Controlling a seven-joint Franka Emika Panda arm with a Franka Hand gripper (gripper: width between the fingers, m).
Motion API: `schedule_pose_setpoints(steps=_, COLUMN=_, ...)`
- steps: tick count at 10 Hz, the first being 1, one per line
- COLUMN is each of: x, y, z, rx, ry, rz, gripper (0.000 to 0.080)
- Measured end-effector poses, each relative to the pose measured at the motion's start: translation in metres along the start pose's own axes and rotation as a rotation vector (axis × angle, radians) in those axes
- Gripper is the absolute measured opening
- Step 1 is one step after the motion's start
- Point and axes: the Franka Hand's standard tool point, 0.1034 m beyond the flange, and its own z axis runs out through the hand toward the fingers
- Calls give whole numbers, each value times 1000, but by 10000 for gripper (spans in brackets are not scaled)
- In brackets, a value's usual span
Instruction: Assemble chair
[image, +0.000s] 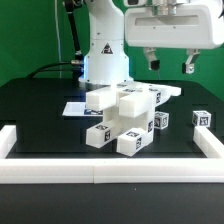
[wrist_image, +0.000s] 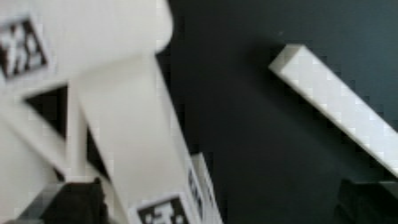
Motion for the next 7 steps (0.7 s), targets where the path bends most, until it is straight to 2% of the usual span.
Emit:
schedule_pose_setpoints(steps=1, x=-9, y=-2, z=3, rx=0, ry=1, rz=25, gripper=649)
schedule_pose_setpoints(steps=2, x=-16, y=-5, z=7, rx=13, ry=3, rz=61, gripper=649)
schedule_pose_setpoints(steps=3, x=-20, y=-6, z=10, rx=16, ry=8, rz=69, gripper=649)
schedule_pose_setpoints(steps=7, x=-20, y=-8, z=12, rx=13, ry=10, rz=66, gripper=649)
